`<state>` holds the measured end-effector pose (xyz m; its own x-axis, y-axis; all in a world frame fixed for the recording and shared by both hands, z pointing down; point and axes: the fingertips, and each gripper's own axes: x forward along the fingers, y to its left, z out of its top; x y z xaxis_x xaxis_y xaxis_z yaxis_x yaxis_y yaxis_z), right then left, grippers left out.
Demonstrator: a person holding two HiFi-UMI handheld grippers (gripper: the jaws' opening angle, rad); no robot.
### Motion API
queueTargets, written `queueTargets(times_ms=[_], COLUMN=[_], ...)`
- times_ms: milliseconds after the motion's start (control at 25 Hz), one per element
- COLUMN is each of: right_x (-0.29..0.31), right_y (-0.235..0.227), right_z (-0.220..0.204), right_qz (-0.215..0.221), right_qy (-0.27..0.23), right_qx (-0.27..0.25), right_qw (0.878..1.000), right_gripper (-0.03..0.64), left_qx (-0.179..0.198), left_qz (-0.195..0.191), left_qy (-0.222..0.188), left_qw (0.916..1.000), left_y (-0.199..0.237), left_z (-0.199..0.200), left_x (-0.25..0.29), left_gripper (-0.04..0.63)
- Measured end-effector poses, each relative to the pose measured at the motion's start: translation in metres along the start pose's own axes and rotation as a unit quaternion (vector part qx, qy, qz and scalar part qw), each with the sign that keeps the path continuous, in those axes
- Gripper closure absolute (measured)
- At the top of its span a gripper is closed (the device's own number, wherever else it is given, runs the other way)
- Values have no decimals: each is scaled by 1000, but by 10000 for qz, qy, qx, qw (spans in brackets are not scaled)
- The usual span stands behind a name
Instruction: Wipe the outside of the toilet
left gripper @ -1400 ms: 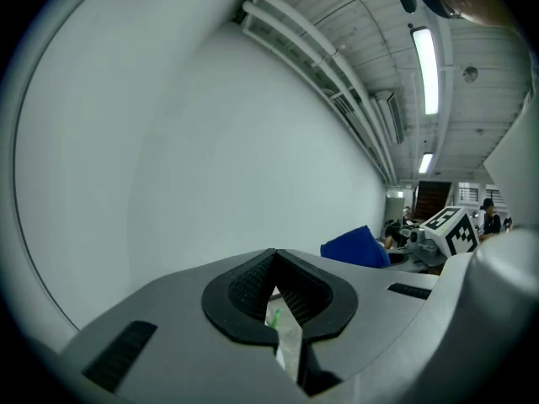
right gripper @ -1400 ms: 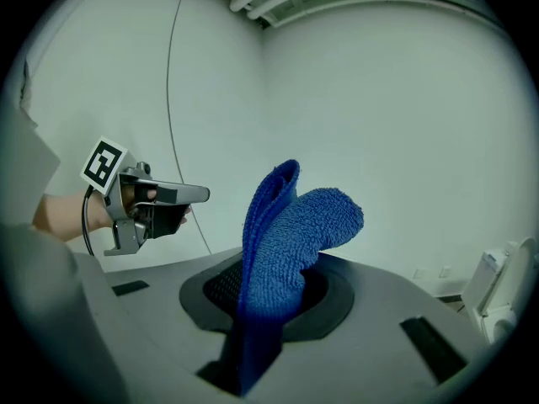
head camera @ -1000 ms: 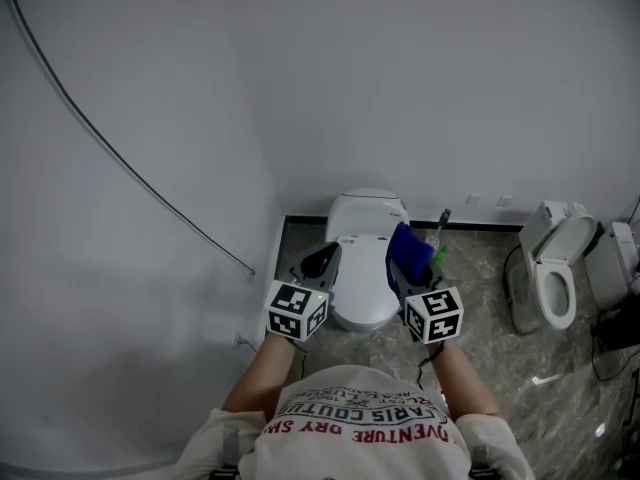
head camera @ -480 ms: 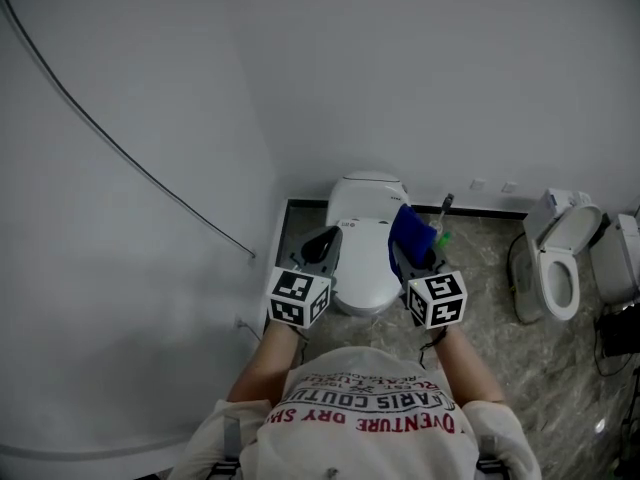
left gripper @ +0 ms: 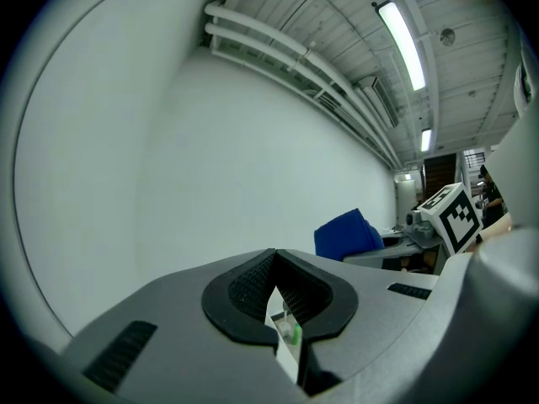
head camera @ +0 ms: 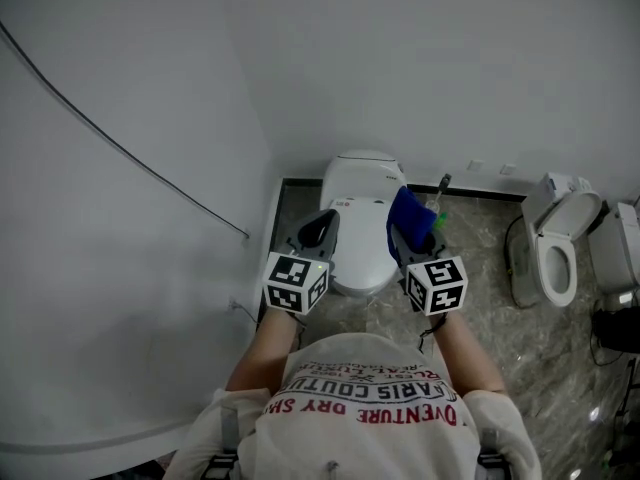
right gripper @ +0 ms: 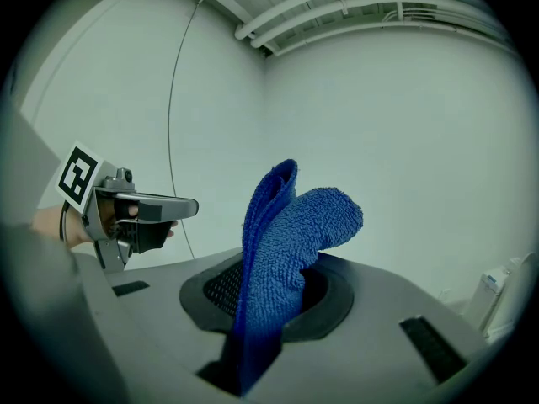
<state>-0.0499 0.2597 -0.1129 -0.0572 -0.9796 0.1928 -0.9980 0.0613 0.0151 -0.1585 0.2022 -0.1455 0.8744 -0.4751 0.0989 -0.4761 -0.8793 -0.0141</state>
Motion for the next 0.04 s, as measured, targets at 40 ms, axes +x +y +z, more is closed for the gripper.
queueTargets(times_ms=[40], right_x=[2], right_y=[-2], right_z=[0], right_qz=[-11], right_qy=[-13], right_qx=[7], right_qw=[10000], right_gripper=[545], left_qx=[3], left_qz=[-3], left_qy=[-2], left_qw=[10000], left_y=[1], left_z=[0], left_x=[3], left_gripper=[588])
